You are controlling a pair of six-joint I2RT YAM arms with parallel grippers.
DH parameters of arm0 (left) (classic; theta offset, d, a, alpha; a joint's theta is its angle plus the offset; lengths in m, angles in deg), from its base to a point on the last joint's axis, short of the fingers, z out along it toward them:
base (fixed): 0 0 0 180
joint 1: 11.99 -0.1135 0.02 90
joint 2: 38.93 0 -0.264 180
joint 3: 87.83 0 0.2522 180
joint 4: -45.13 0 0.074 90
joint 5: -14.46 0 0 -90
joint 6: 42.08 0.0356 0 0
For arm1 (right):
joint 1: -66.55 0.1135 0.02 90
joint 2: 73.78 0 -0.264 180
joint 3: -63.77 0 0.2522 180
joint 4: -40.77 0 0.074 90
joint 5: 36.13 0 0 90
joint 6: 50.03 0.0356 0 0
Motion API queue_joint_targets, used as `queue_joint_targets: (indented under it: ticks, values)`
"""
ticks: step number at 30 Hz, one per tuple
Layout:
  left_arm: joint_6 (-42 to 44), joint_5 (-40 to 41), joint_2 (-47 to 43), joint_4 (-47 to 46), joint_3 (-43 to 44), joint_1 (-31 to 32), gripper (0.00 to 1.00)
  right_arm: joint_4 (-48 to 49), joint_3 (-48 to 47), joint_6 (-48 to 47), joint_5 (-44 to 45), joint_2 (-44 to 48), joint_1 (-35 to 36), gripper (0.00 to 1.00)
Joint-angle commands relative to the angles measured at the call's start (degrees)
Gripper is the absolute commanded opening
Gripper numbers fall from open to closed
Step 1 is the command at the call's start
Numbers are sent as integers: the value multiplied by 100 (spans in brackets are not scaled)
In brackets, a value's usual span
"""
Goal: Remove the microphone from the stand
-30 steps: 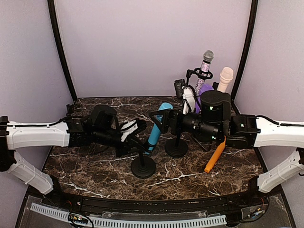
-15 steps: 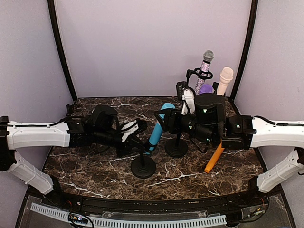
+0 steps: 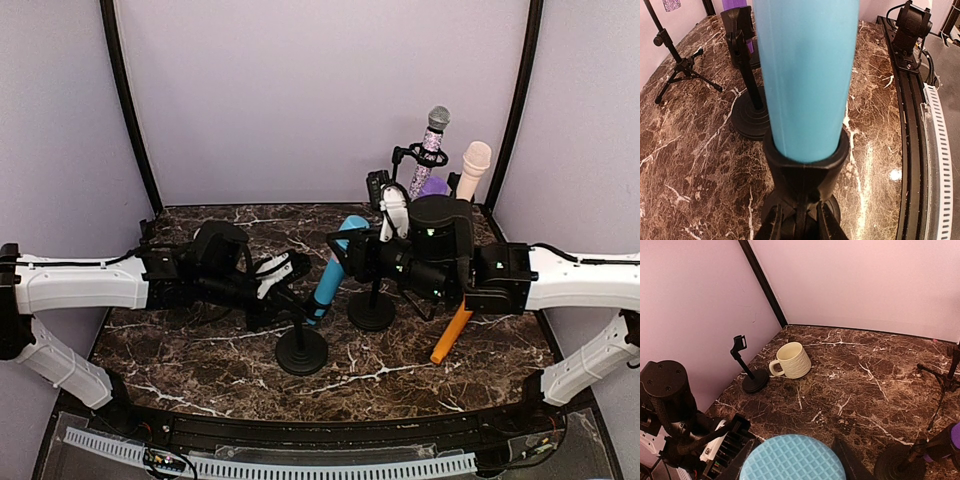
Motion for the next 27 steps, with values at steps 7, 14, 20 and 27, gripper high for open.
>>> queue_joint_targets:
  ticks: [7, 14, 20, 27]
  values:
    - [503, 515, 148, 25, 153, 70, 0, -60, -257, 77, -1474, -12, -673, 30]
    - [511, 686, 185, -43, 121, 128, 0, -902, -909, 512, -1278, -435, -965, 29]
    - [542, 744, 289, -12, 149, 178, 0, -1531, -1366, 824, -765, -749, -960, 28]
    - [618, 829, 282, -37, 114, 220, 0, -2237, -1781, 1345, -183, -795, -956, 27]
